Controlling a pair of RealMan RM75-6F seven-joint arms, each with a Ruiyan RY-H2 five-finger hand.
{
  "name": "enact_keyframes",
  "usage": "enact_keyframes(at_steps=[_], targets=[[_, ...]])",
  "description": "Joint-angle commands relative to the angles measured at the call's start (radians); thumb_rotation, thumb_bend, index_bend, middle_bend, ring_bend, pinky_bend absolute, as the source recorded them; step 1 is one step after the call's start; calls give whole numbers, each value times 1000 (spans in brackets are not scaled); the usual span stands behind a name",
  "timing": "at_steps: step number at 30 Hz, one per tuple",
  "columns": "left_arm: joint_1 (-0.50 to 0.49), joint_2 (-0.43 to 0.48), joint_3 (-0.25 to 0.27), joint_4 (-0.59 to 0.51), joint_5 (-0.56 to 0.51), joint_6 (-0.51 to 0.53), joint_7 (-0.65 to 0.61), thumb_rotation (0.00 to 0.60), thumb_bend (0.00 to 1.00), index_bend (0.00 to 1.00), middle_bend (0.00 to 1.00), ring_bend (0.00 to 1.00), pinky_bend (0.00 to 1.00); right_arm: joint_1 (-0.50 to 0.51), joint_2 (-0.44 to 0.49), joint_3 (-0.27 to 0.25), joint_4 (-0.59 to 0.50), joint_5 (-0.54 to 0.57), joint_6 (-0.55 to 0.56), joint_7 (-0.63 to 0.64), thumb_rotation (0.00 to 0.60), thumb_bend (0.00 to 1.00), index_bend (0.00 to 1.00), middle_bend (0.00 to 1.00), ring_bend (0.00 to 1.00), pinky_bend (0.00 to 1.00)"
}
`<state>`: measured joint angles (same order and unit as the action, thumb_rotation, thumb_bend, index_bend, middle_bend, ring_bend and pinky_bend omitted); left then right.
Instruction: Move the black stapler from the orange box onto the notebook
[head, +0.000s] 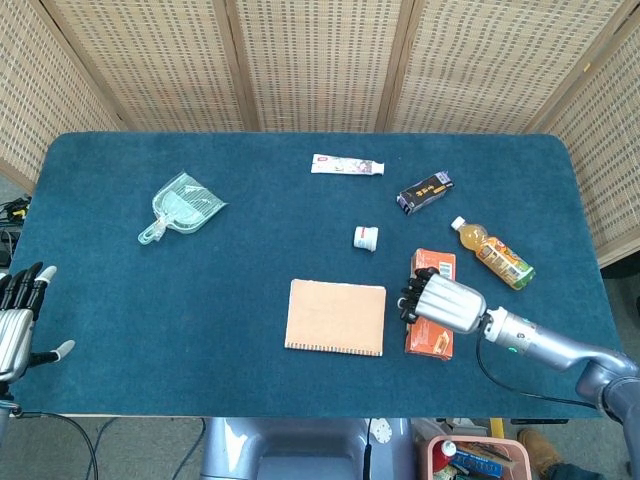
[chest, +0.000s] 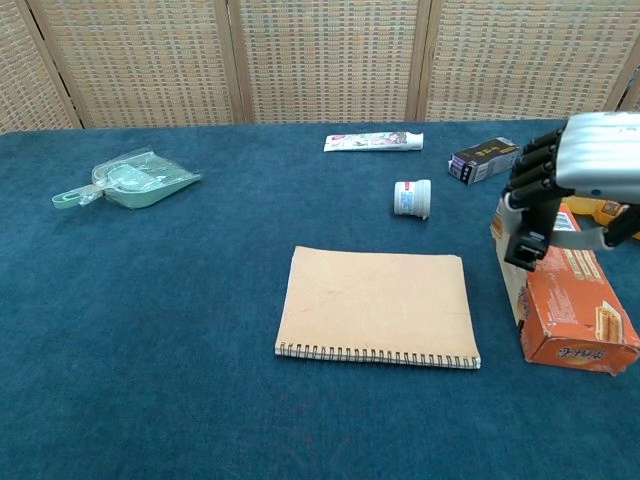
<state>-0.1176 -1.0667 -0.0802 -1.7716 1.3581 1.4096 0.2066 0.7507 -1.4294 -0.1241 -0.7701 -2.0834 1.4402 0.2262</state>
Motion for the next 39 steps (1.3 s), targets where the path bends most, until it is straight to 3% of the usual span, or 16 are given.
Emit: enact_keyframes(at_steps=[1,7,12,19,39], targets=[[-5,2,-2,2,-6,-8,-4,600,0,0,0,0,0,60,28,14,-81,-15,-11,-39,600,606,615,535,388,392],[-13,5,-5,6,-17,-22,-11,600,0,0,0,0,0,152,23,30,-192,-26,-104,-72,600,617,615,535,388,398],[-19,9,-9,8,-27,-31,-23,600,0,0,0,0,0,227,-61,33,-261,-25,-251,-118,600,618,615,535,388,402],[-22,16,-7,11,-33,-42,-40,600,0,0,0,0,0,270,-152,12,-291,-32,-367,-215,600,653,615,535,388,403],[-25,23,3,7,-22,-42,-55,600,0,0,0,0,0,282,-153,-9,-278,57,-449,-301,600,652,615,537,392,405]])
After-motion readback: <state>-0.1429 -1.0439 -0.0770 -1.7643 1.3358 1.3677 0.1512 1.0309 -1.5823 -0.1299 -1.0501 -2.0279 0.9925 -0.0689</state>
